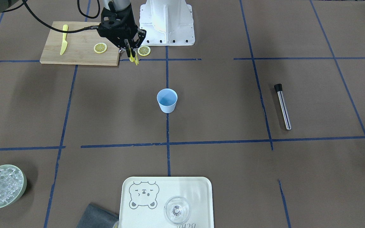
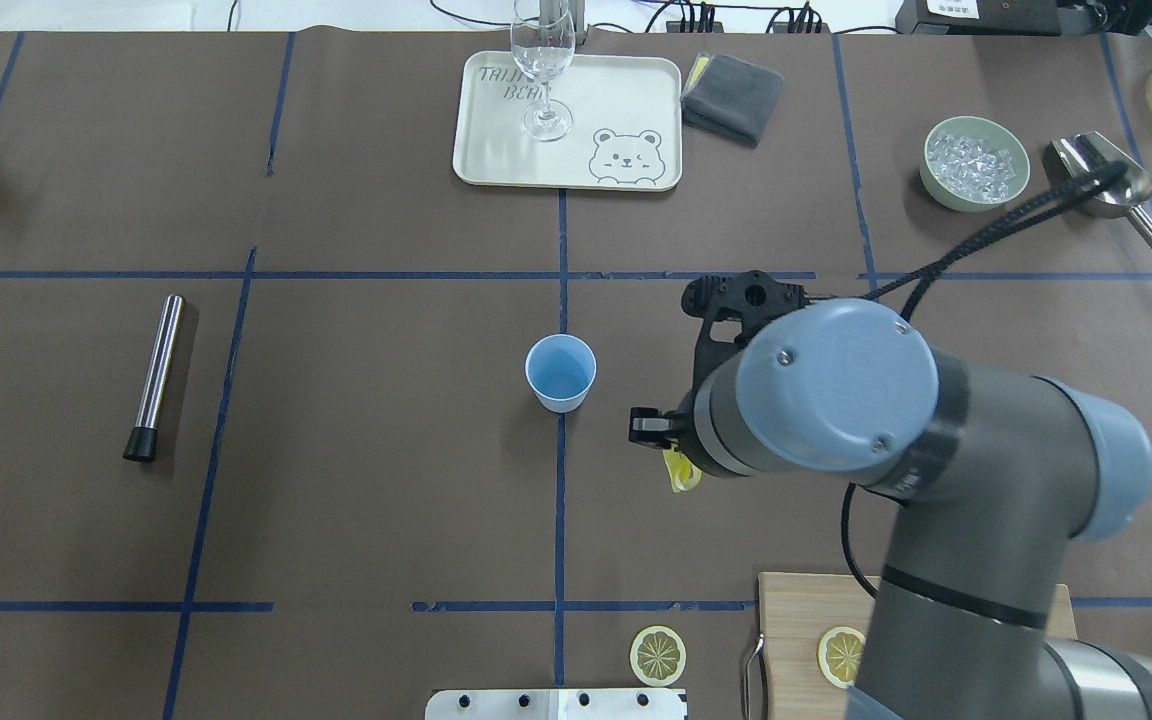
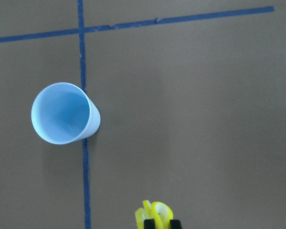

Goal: Squeeze lemon into cup
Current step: 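Carry the lemon slice with the right gripper over the blue cup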

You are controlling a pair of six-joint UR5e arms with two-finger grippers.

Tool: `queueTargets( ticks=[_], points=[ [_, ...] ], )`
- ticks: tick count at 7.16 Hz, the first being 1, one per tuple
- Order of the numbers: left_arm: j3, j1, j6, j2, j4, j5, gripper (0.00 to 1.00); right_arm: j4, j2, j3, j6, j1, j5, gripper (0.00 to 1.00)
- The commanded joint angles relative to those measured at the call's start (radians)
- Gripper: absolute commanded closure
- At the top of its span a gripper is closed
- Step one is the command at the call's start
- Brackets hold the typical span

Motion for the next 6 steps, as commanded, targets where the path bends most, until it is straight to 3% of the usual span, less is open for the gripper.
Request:
queueTargets(
  ticks=[1,3,6],
  points=[
    [0.002,0.001,-0.001,-0.001,0.000,0.000,0.00,0.004,0.168,-0.195,-0.020,0.058,0.011,0.94],
    [0.003,0.001,-0.001,0.001,0.002,0.000,0.00,0.033,0.296,-0.368,-0.023,0.081,0.015,0.94],
    [0.010,0.001,0.001,0.001,0.002,0.000,0.00,0.110,0.298,-0.464,-0.024,0.081,0.015,0.92]
  ],
)
